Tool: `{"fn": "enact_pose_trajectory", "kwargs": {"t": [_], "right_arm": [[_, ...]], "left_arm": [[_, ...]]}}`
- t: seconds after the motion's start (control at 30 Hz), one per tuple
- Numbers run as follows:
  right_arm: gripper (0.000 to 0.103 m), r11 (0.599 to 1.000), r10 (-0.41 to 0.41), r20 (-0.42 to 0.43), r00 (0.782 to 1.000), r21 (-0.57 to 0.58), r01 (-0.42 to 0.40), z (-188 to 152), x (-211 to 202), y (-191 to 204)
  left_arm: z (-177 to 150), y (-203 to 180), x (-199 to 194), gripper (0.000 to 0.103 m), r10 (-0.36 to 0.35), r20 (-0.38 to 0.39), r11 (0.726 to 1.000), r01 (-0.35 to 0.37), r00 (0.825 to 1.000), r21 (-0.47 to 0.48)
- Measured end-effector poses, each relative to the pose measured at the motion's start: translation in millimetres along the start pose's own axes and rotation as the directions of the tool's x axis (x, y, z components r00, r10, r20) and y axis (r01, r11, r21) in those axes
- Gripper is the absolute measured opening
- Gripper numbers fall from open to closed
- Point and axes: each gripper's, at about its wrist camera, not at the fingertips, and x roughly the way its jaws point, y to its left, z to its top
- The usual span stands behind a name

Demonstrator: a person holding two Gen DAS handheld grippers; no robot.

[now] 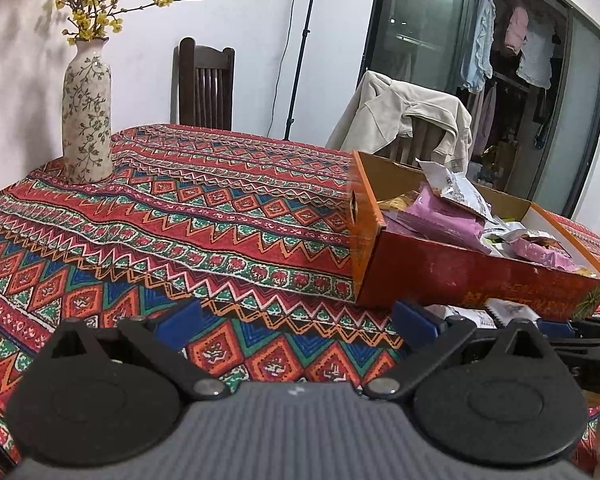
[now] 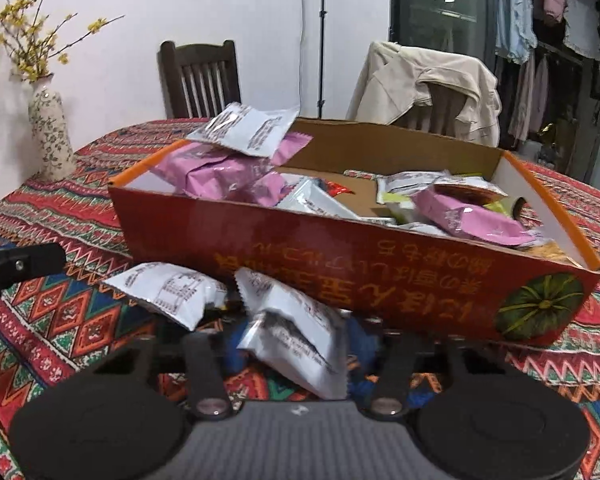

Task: Organize snacks
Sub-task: 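Grasp a white wrapper with the right tool while the left tool grasps another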

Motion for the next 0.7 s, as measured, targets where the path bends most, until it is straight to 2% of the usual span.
{"fn": "enact_pose_trajectory", "kwargs": {"t": [0.03,0.07,0.23,0.5,0.7], "right_arm": [[0.032,1.000,0.011,0.010,1.000,0.008,-0.011,-0.7,-4.4,-1.7],[0.028,1.000,0.016,0.016,1.000,0.013,-0.017,0.4,-8.5,-3.4],[0.019,1.000,0.023,0.067,0.997,0.002,-0.023,-5.2,-30.3,-7.9],[0.018,0.999,0.007,0.169,0.986,0.030,-0.013,-15.5,-61.0,-29.6],[0.019,0.996,-0.013,0.193,0.981,0.089,-0.004,-22.6,-63.3,-49.7]], "left_arm": [[-0.2,0.1,0.4,0.103,0.000,-0.002,1.000,0.000,1.000,0.000],[-0.2,0.0,0.9,0.103,0.000,-0.004,1.000,0.000,1.000,0.000],[-0.8,-1.9,2.0,0.103,0.005,-0.005,1.000,-0.005,1.000,0.010],[-0.9,-7.9,1.6,0.103,0.021,-0.004,0.999,-0.021,1.000,0.034],[6.6,-30.2,-6.6,0.103,0.016,0.012,0.996,-0.016,1.000,0.088]]}}
